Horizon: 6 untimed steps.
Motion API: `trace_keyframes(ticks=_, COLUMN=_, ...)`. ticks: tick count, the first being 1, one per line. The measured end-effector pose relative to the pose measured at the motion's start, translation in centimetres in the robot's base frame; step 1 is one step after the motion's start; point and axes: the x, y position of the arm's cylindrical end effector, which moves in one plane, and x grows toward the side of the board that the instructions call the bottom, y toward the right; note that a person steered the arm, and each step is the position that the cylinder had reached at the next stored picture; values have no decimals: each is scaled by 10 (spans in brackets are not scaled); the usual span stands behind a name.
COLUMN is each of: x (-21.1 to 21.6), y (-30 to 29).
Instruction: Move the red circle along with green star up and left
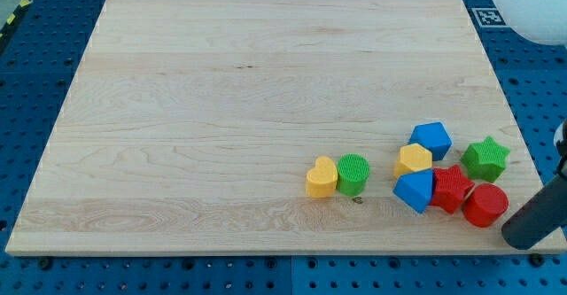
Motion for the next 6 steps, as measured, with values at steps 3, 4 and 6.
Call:
trace_keyframes(ticks=3, x=-3, y=-52)
trace_keyframes(ticks=4, x=-14, y=-49)
trace_keyframes(ticks=6, x=-21, y=-22)
